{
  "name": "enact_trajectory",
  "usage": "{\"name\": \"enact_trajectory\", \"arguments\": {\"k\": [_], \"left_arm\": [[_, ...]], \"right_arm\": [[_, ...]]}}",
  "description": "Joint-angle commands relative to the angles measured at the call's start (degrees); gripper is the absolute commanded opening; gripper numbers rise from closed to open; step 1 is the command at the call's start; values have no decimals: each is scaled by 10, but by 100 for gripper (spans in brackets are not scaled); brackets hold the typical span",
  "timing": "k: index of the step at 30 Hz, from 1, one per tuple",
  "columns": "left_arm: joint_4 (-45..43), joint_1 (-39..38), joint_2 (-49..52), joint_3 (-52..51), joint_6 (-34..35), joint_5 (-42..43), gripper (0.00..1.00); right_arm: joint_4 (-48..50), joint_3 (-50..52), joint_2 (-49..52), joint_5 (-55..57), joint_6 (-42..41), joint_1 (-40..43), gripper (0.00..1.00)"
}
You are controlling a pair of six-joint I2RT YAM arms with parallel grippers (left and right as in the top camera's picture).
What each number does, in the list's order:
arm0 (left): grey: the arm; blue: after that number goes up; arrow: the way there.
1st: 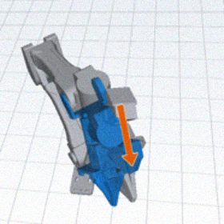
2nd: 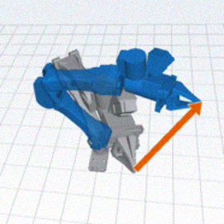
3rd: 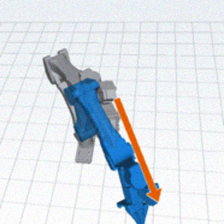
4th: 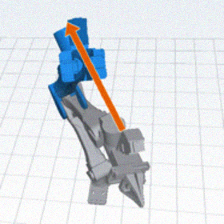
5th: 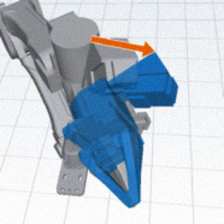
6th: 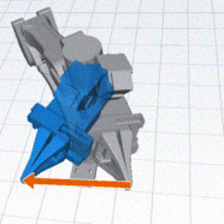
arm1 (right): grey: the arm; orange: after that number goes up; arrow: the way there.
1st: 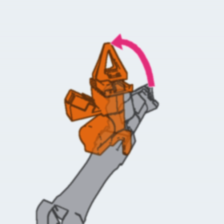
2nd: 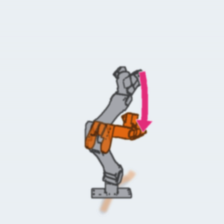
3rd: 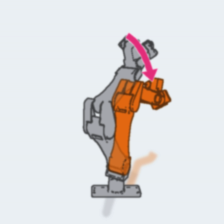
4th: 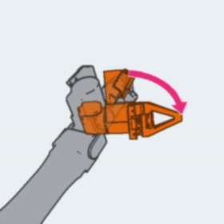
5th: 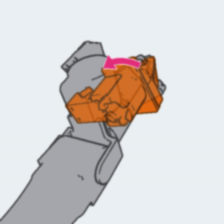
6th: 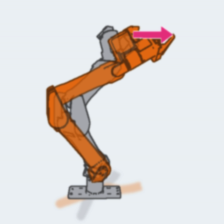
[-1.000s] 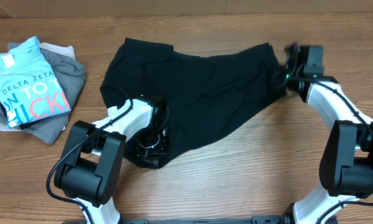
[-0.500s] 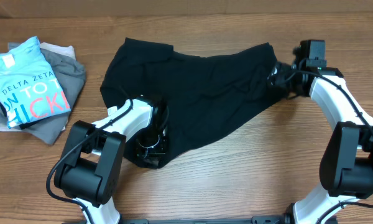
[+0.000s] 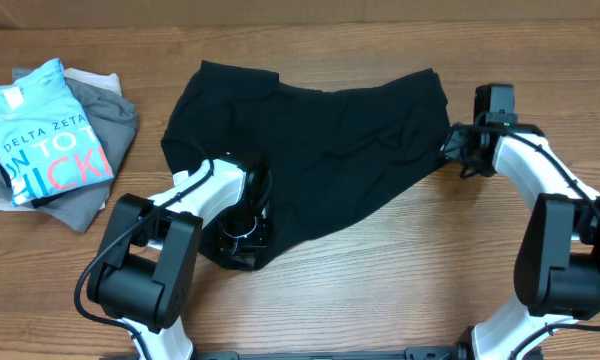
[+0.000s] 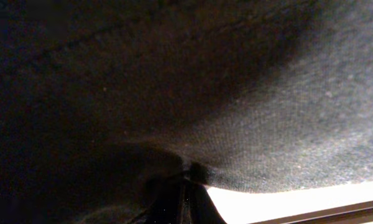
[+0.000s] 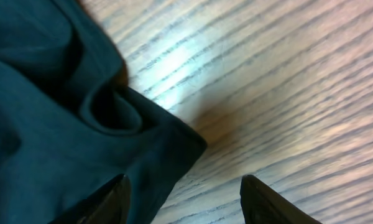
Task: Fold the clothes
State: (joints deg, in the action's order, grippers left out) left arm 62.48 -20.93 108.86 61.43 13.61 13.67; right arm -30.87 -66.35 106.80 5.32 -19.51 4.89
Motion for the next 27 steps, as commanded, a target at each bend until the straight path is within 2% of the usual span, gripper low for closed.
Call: {"name": "enact_trajectory", "arguments": {"k": [1, 9, 19, 27], "left_arm": [[-26, -1, 2, -3, 8, -23, 4], [-26, -1, 2, -3, 8, -23, 4], [-26, -1, 2, -3, 8, -23, 4], [-26, -1, 2, -3, 8, -23, 4]], "right_arm": [[31, 23, -3, -6, -18, 3, 60], [73, 45, -3, -16, -18, 2, 56], [122, 72, 0, -16, -18, 2, 56], [143, 71, 45, -27, -18, 2, 54]]}}
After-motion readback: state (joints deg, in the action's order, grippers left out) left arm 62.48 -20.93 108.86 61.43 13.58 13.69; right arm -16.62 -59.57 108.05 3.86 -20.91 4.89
